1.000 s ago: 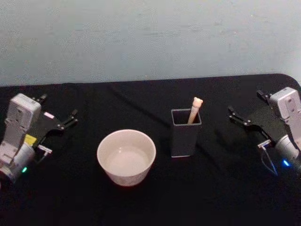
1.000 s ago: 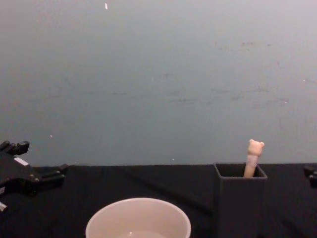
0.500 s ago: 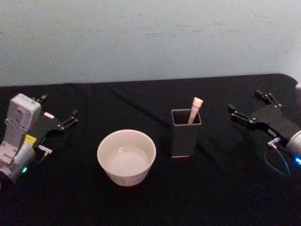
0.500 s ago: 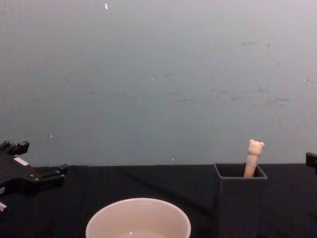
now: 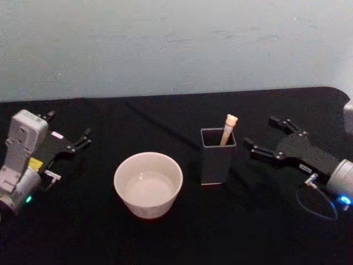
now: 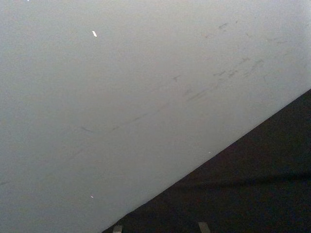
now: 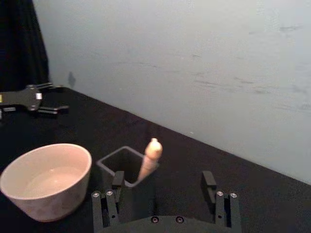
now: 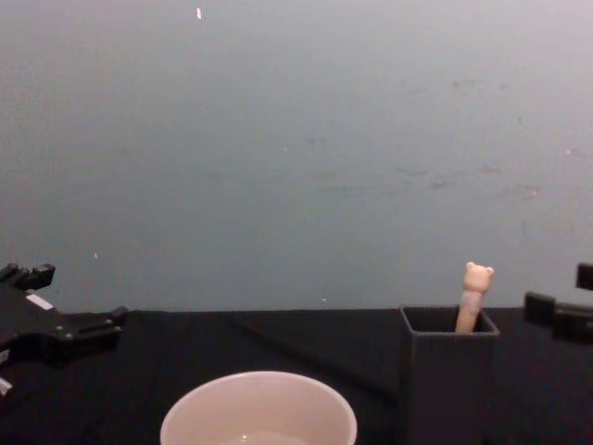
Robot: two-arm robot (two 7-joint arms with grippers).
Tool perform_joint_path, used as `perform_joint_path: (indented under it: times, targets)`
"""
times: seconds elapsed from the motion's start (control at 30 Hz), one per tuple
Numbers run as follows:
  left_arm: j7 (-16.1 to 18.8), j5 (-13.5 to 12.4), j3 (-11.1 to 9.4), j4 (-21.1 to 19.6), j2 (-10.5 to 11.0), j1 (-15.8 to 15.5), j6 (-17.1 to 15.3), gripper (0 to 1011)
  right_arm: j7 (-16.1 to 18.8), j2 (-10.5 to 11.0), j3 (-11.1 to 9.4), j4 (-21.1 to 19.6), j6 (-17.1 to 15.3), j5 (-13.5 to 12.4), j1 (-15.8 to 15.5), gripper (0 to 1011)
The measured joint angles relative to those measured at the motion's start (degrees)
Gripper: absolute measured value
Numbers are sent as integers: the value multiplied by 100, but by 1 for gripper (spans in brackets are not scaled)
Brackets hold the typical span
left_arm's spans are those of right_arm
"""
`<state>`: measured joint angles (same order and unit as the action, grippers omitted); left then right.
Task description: Pick up the stirring spoon with one hand, stir inside the cup, then place it back in its original position.
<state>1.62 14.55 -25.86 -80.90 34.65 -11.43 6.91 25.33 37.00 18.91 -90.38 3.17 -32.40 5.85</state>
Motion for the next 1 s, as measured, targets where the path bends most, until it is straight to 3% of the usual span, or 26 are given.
perform_joint_path:
  times: [0.73,1.0]
  targets:
    - [0,0,0,0,0,0,0,1001,233,-767,241,696,-375,397,771,1003]
    - [0,0,0,0,0,0,0,1001,296,-916,271,889,-471,420,965,1002]
